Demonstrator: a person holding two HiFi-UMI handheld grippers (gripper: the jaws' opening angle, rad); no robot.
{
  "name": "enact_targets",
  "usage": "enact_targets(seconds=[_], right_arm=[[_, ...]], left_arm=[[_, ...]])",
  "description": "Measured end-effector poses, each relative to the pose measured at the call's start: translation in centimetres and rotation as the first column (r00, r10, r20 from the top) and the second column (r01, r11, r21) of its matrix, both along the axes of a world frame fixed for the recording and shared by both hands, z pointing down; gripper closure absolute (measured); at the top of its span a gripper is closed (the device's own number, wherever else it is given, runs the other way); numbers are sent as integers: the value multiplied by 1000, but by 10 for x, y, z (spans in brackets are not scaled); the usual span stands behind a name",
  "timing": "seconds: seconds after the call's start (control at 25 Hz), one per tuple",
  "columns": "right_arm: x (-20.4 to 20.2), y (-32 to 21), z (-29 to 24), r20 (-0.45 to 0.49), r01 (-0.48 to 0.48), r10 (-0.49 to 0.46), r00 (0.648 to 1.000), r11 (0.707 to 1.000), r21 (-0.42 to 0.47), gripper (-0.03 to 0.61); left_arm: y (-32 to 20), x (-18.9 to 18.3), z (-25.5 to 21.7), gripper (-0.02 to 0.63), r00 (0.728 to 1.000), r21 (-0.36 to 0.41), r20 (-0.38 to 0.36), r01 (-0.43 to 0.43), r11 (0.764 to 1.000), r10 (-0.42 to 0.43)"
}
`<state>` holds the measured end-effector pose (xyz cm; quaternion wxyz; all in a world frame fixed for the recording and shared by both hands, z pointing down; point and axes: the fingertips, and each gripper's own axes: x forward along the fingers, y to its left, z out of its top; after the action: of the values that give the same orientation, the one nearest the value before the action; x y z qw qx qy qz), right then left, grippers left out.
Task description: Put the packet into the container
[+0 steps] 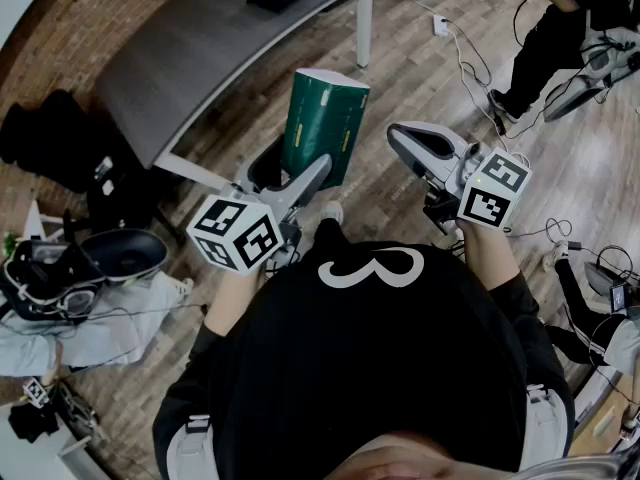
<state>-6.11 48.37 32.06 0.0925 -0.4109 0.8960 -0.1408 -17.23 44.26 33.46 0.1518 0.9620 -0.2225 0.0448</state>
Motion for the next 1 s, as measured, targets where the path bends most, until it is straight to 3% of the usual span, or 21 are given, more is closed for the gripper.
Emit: enact_targets(seconds=[0.48, 1.0], right_arm=[[15, -12, 3, 30, -13, 13, 999, 1000, -5, 577], [36, -101, 20, 33, -37, 39, 999, 998, -45, 577]], left_arm=[[-12, 19, 2, 259, 1000, -6, 6, -27, 1000, 27], [-103, 37, 16, 259, 999, -31, 14, -33, 999, 33]])
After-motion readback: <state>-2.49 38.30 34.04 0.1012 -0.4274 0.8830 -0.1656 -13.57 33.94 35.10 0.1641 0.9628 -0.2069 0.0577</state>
